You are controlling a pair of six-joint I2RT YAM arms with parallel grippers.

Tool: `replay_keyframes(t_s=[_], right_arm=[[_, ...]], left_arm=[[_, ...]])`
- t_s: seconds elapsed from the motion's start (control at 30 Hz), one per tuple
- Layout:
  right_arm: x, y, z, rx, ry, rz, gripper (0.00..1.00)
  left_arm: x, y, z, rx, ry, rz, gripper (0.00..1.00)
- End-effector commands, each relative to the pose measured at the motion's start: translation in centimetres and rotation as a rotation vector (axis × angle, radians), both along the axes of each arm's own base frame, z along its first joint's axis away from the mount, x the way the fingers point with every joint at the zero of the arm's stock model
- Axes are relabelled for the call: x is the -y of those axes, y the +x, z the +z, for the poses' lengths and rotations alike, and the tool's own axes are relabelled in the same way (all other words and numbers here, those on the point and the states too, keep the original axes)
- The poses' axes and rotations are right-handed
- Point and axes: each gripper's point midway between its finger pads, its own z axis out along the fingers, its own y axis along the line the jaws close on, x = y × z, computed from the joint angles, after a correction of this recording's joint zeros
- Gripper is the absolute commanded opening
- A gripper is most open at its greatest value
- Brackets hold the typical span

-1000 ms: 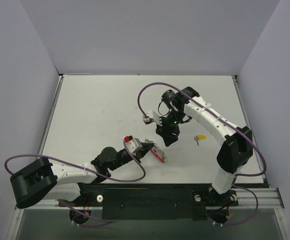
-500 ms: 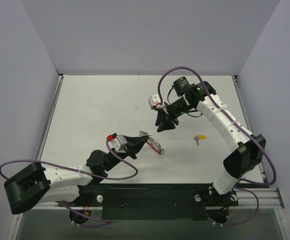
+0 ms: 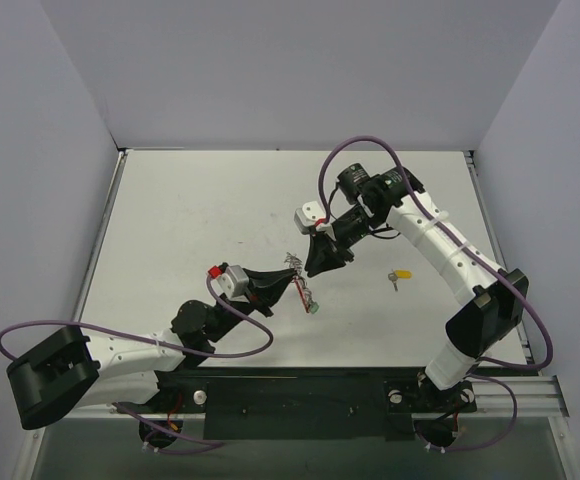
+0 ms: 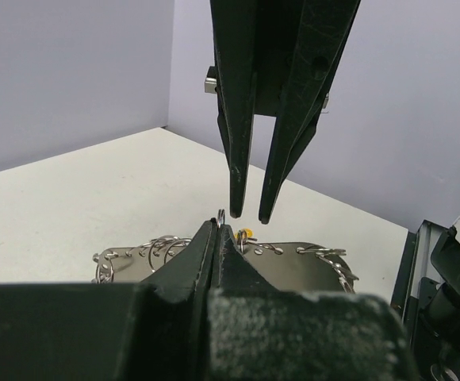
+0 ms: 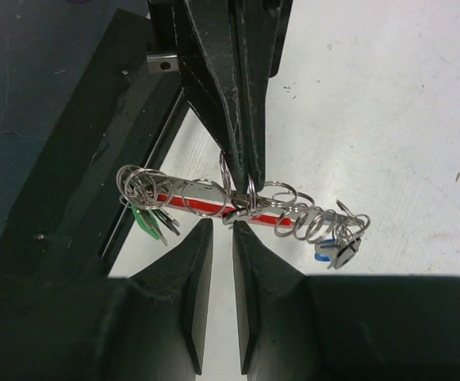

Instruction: Put the keys on the keyring

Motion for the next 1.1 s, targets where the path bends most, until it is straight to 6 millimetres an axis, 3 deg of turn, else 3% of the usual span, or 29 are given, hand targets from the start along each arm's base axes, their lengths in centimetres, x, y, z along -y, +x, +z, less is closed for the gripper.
replay_keyframes(t_s=[0.0, 0.5, 1.07], right_arm=[[-0.5, -1.8, 0.9, -0.048, 0.045, 0.049, 0.13], [0.6, -1.1, -0.1, -0.026, -0.008, 0.018, 0.2], [-0.3, -1.8, -1.8, -0.056, -0.049, 0.062, 0.2]], left_arm=[[-1.5, -1.2, 5.9, 0.113, -0.218, -0.024, 0.0], [-1.3, -1.9, 5.6, 0.109, -0.209, -0.063, 0.0], [-0.6, -2.4, 6.0, 0.116, -0.211, -0.108, 0.0]])
